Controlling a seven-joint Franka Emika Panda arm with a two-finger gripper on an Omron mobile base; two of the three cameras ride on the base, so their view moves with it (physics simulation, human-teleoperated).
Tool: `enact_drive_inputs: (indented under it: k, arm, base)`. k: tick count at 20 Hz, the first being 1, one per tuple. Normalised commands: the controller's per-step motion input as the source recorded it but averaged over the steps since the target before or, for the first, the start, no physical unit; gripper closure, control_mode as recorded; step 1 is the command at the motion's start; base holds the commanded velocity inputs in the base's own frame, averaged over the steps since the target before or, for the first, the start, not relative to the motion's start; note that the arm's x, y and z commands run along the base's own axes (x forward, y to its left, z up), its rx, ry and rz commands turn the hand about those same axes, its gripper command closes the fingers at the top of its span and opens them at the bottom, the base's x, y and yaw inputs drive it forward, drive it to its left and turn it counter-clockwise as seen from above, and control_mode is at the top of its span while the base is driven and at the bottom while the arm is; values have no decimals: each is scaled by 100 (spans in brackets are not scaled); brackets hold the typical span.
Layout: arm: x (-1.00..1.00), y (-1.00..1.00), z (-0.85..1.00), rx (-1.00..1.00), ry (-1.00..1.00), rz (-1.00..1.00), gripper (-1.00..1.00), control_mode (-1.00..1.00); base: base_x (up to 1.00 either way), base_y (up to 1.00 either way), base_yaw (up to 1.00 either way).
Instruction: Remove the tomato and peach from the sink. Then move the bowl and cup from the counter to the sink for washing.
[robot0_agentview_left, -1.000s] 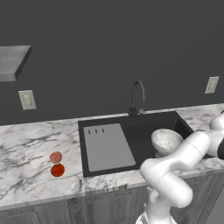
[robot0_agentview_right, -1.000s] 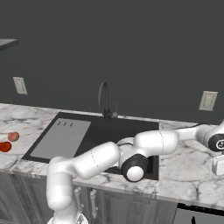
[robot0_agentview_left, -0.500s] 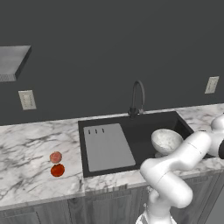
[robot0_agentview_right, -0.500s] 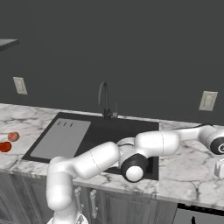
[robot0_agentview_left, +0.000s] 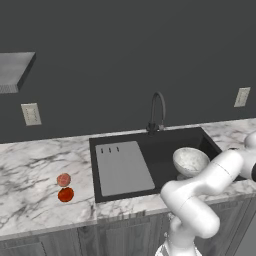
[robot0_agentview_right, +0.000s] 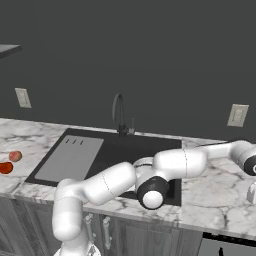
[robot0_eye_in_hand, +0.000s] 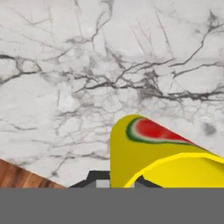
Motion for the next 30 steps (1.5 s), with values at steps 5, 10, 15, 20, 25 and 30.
enact_drive_inputs:
  k: [5,10,15,20,25,30]
  arm:
    - [-24,18,21,2,0,0,100,-100]
    - [-20,23,21,0,0,0,100,-100]
    - [-18,32,21,0,0,0,100,-100]
    - [-20,41,11,0,0,0,100,-100]
    - [-18,43,6,-5,0,0,100,-100]
    - [-17,49,1,-15,0,0,100,-100]
  base:
    - [0,0,0]
    - [0,0,0]
    - [0,0,0]
    - [0,0,0]
    - [0,0,0]
    - [0,0,0]
